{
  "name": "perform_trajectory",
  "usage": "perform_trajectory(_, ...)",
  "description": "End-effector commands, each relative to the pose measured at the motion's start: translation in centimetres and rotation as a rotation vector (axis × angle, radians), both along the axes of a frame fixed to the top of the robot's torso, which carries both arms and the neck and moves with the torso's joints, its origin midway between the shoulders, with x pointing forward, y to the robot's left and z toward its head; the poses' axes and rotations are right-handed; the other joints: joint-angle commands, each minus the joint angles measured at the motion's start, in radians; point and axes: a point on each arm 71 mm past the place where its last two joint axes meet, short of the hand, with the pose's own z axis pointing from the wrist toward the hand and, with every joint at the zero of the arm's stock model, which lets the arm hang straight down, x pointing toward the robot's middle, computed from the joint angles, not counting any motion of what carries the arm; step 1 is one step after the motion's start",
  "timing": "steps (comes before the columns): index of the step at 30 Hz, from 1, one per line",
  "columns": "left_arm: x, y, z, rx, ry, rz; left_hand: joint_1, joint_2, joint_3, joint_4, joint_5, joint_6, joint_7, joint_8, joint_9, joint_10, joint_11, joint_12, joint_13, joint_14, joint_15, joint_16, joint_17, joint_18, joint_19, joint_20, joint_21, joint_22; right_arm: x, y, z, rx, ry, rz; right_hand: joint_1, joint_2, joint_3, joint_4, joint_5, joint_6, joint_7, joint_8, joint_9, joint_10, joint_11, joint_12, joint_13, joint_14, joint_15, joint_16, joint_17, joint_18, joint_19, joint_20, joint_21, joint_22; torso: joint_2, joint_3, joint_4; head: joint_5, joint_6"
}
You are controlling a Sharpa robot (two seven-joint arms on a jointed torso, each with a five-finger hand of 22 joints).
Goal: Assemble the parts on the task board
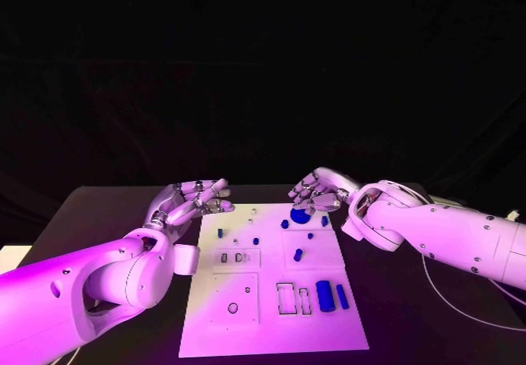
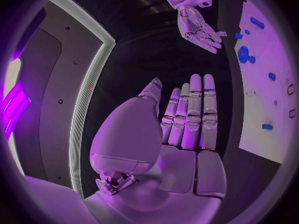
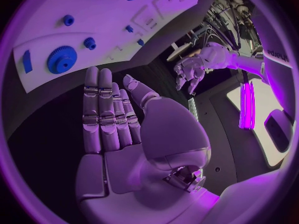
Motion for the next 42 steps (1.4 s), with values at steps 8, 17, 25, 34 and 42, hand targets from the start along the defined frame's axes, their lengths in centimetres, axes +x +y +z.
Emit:
perform_trajectory(8,-0.7,-1.3,0.4,-0.074,0.039,-0.103,-0.004,0.000,-0.008,-0.002,-0.004,0.006,0.004,-0.006,0.000,0.005,0.002,-0.007,0.001,-0.005,0.003,-0.005,0.004,0.011,0.001,0.003,-0.008,-0.002,0.0,1.2,0.0,-0.406,-0.105,0.020,-0.010,-0.046,0.020,0.042,-0.011,0.023,-0.018,-0.009,-0.002,0.027,-0.019,-0.009,0.000,0.075,-0.037,0.201,0.161,-0.003,0.078,-0.035,0.194,0.114,0.046,-0.0053,0.0234,-0.015,0.006)
perform_trajectory(17,-0.9,-1.5,0.4,-0.083,0.048,-0.119,-0.004,0.000,-0.009,-0.003,-0.004,0.006,0.004,-0.006,0.000,0.005,0.002,-0.007,0.001,-0.006,0.003,-0.006,0.005,0.011,0.001,0.003,-0.009,-0.002,0.0,2.1,0.0,-0.480,-0.125,0.031,-0.011,-0.082,0.076,0.098,-0.014,0.015,-0.018,-0.009,-0.002,0.013,-0.024,-0.007,0.000,0.068,-0.032,0.454,0.339,-0.042,0.101,-0.038,0.598,0.541,0.063,-0.0067,0.0337,-0.021,0.005)
perform_trajectory(25,-1.2,-1.6,0.5,-0.086,0.053,-0.127,-0.004,-0.001,-0.009,-0.003,-0.004,0.006,0.004,-0.006,0.000,0.005,0.002,-0.007,0.001,-0.006,0.003,-0.006,0.005,0.011,0.001,0.003,-0.009,-0.003,0.1,2.5,-0.3,-0.524,-0.113,0.035,0.000,-0.101,0.096,0.131,-0.016,0.021,-0.019,-0.008,-0.001,-0.005,-0.019,-0.009,0.000,0.056,-0.031,0.612,0.492,-0.056,0.088,-0.028,0.740,0.695,0.072,-0.0095,0.0398,-0.024,0.005)
perform_trajectory(34,-1.2,-1.6,0.6,-0.084,0.059,-0.129,-0.004,-0.002,-0.010,-0.004,-0.004,0.005,0.004,-0.007,0.000,0.005,0.003,-0.008,0.001,-0.006,0.003,-0.007,0.007,0.011,0.001,0.003,-0.010,-0.003,0.4,2.8,-0.5,-0.544,-0.102,0.037,0.005,-0.102,0.104,0.142,-0.016,0.025,-0.018,-0.007,-0.001,-0.009,-0.018,-0.009,0.000,0.053,-0.030,0.650,0.528,-0.057,0.083,-0.024,0.768,0.723,0.076,-0.0103,0.0435,-0.027,0.001)
perform_trajectory(42,-1.2,-1.6,0.6,-0.082,0.063,-0.130,-0.004,-0.002,-0.012,-0.004,-0.004,0.004,0.005,-0.009,0.000,0.005,0.003,-0.010,0.001,-0.006,0.003,-0.008,0.009,0.011,0.002,0.003,-0.010,-0.003,0.5,3.1,-0.7,-0.550,-0.097,0.041,0.012,-0.089,0.122,0.156,-0.012,0.045,-0.019,-0.002,0.002,0.004,-0.019,-0.005,0.001,0.058,-0.032,0.708,0.586,-0.062,0.085,-0.023,0.805,0.766,0.077,-0.0097,0.0453,-0.027,-0.006)
